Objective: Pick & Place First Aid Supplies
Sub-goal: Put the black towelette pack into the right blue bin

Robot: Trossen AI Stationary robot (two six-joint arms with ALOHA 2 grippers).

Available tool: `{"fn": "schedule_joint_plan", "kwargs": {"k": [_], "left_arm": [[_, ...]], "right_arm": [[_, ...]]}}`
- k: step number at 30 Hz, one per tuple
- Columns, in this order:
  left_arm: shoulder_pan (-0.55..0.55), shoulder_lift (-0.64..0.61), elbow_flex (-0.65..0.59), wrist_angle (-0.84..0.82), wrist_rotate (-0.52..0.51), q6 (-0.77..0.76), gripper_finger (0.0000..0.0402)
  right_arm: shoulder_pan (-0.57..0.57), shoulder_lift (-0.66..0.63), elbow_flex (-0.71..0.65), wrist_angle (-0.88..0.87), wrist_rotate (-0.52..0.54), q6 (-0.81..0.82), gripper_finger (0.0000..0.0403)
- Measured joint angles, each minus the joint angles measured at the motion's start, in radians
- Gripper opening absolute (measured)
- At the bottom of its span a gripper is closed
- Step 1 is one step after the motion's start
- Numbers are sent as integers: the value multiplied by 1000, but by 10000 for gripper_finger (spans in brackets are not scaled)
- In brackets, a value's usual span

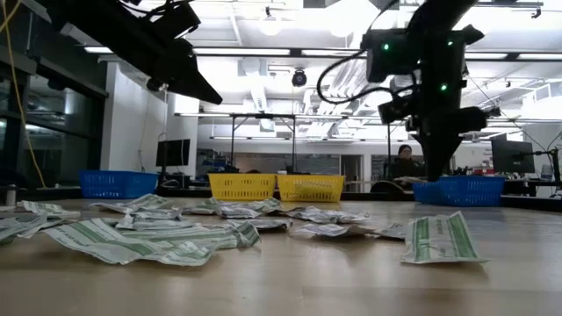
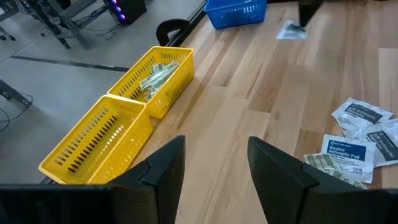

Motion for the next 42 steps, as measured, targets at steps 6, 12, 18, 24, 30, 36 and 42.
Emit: {"fn": "schedule_joint_plan", "kwargs": {"k": [6,12,18,24,30,36,42], "left_arm": [[0,0,0,0,2,0,172],[0,0,0,0,3,0,172],[0,0,0,-1,3,0,172],[0,0,0,-2,3,0,172],[0,0,0,-2,2,0,172],[0,0,0,-2,0,0,172],[0,0,0,-2,0,0,172]], "right_arm": [[-145,0,1,-12,15,1,0],[-300,0,2,-19,51,-2,0],[-435,0,2,-22,54,-44,0],[-532,-26,2,1,51,-90,0],[-606,-141,3,43,-2,-113,0],[-694,-249,4,47,3,-87,0],[-787,-242,4,-7,-28,-56,0]]}}
